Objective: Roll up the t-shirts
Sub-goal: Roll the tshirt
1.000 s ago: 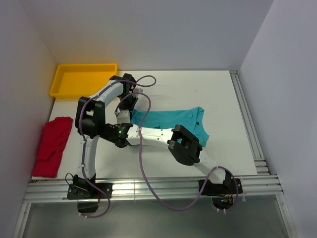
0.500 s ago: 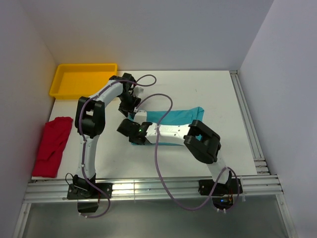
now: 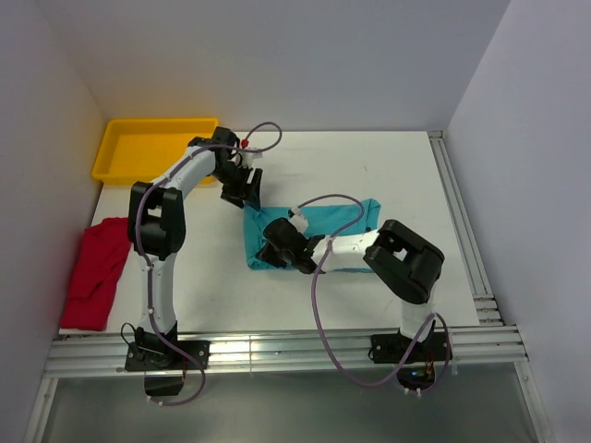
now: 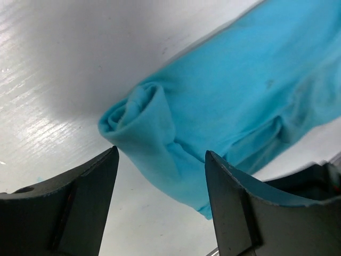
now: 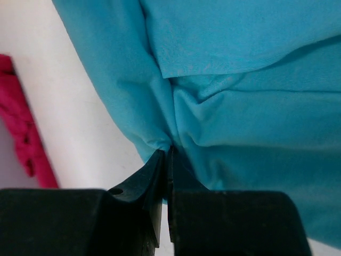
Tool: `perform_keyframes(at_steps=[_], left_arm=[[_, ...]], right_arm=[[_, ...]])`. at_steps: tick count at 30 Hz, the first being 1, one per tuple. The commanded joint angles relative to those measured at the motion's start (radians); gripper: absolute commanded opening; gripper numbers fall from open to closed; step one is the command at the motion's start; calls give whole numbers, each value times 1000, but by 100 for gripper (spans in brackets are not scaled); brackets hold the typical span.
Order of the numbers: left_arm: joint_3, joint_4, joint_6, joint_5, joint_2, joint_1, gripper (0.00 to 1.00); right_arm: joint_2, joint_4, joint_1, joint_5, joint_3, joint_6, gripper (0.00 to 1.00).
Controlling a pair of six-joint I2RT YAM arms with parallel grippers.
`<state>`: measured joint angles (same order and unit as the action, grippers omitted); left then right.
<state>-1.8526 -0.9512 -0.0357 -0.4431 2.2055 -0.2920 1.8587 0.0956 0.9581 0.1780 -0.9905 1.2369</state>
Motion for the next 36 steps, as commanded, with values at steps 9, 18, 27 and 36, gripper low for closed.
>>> perform_keyframes(at_steps=[9,18,27,36], left_arm=[[121,118,28,-218,-113,71,71],[170,137,66,-267,-95,80,72],[176,137,69,-266,-64,80,71],[165,137,76,-230,-21,67,70]], right_arm=[[2,377,-81,-161,207,222,0],[0,449,-104,-173,292,294,0],[11,501,-116,-198,345,326,0],[28,533,-119,-206,371,345,0]])
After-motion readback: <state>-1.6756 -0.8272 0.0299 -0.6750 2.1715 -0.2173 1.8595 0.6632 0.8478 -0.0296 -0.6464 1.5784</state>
